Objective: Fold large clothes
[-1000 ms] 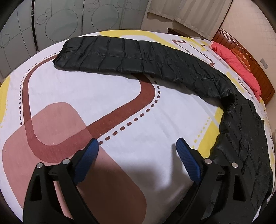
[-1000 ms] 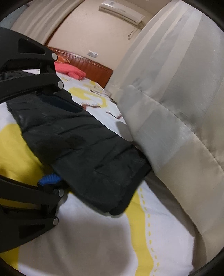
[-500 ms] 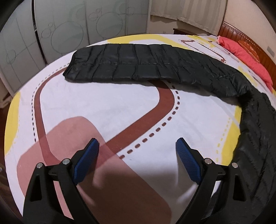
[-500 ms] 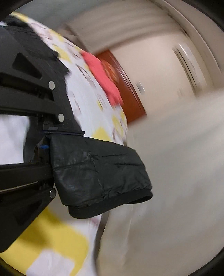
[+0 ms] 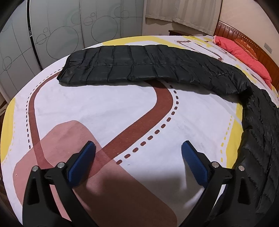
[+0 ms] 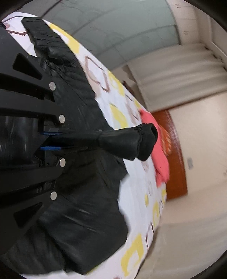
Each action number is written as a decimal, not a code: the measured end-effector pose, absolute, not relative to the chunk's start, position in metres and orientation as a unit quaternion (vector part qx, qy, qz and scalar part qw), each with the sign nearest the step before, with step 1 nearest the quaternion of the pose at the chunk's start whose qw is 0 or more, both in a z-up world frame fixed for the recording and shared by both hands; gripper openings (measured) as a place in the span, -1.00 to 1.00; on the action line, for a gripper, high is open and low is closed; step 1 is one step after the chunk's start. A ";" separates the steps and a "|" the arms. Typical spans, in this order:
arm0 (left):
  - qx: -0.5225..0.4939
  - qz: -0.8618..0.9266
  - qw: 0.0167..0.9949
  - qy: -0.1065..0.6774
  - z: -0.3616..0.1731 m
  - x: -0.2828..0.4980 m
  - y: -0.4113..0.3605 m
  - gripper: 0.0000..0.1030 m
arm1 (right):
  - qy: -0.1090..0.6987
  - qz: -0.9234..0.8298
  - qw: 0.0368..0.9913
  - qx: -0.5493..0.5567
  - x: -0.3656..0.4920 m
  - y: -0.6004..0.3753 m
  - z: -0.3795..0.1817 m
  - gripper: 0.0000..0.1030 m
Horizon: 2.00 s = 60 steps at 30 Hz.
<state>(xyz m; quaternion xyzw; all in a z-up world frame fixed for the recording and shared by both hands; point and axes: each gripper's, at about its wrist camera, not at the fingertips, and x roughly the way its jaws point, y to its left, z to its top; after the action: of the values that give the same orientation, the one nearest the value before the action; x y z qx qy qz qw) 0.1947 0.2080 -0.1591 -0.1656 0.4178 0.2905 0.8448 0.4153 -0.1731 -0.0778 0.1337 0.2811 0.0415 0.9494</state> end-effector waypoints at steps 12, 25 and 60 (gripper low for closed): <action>-0.163 0.292 0.845 0.417 -0.161 0.195 0.206 0.94 | 0.399 0.071 0.911 0.080 0.449 -0.113 -0.145 -0.57; -0.156 0.295 0.844 0.419 -0.162 0.196 0.206 0.96 | 0.346 0.112 0.924 0.119 0.407 -0.160 -0.110 0.16; -0.136 0.307 0.841 0.423 -0.166 0.199 0.197 0.96 | 0.405 -0.120 0.901 0.101 0.486 -0.317 -0.142 0.07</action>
<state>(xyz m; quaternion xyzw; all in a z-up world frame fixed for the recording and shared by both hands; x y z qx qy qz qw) 0.1987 0.1974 -0.1662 -0.1361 0.4233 0.3074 0.8413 0.4863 -0.3168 -0.1424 0.1006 0.4048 -0.1198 0.9009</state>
